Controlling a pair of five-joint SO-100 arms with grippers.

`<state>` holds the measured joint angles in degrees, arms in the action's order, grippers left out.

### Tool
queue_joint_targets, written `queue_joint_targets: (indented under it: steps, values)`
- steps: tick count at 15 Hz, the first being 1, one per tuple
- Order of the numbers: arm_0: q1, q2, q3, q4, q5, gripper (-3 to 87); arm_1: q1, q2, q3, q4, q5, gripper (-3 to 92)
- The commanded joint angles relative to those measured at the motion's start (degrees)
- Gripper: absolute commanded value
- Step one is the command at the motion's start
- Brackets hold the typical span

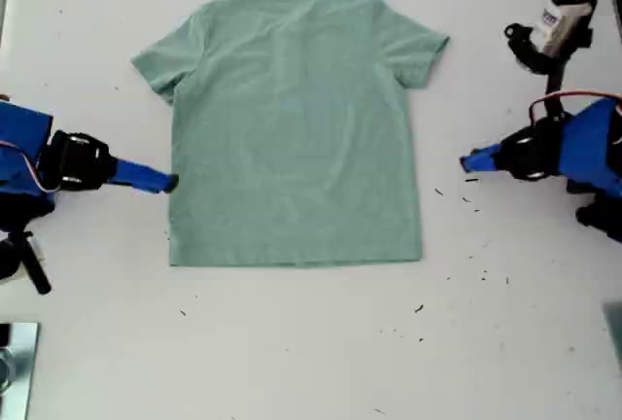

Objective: Fold t shirt

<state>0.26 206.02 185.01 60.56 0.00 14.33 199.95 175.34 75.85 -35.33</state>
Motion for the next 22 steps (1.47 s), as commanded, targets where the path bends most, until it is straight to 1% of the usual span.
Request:
queue_joint_targets:
  steps: [1,4,5,6,7,9,11,13,14,15,16,18,19,20,22]
  values:
    - [1.8,0.4,-0.4,0.2,-5.6,2.1,-2.4,0.9,2.9,-0.1,47.3,-0.7]
    - [2.1,0.4,-0.4,0.2,-5.5,2.2,-2.5,0.9,2.9,-0.1,47.1,-0.7]
    - [2.2,0.4,-0.4,0.2,-5.5,2.1,-3.0,0.9,2.9,-0.1,45.3,-0.7]
    - [1.9,0.4,-0.5,0.2,-5.5,3.5,-3.9,0.9,2.9,0.0,41.6,-0.7]
    - [1.5,0.4,-0.5,0.2,-5.3,-0.1,-5.1,0.9,2.9,0.0,41.7,-0.7]
    - [3.1,0.4,-0.5,0.3,-5.5,-0.2,-5.3,0.9,2.9,0.0,42.5,-0.7]
    - [3.3,0.4,-0.5,0.3,-6.0,-0.2,-6.2,0.9,2.4,-1.2,40.8,-0.6]
    - [3.2,0.4,-0.4,0.2,-6.0,-0.2,-7.6,0.1,-1.4,-0.8,39.6,-0.5]
    - [2.9,0.4,-0.4,0.0,-6.0,-0.2,-6.8,-5.6,-7.6,-0.7,36.8,-0.5]
    - [2.5,0.4,-0.4,0.0,-5.7,-0.2,-3.1,-17.8,-18.4,1.3,31.0,-0.5]
    - [2.2,0.4,-0.4,0.0,-5.6,-0.2,2.6,-30.2,-30.1,4.7,23.2,-0.5]
    - [2.1,0.4,-0.4,0.0,-5.5,-0.2,15.1,-46.9,-48.3,7.6,6.9,-0.5]
    - [2.5,0.4,-0.4,0.0,-5.7,-0.2,20.2,-54.2,-56.2,8.8,0.5,-0.5]
    - [3.0,0.4,-0.4,0.0,-6.0,-0.2,24.0,-61.2,-63.8,9.7,-4.6,-0.5]
    - [3.6,0.4,-0.4,0.0,-6.0,-0.2,30.4,-71.1,-74.3,9.1,-11.8,-0.5]
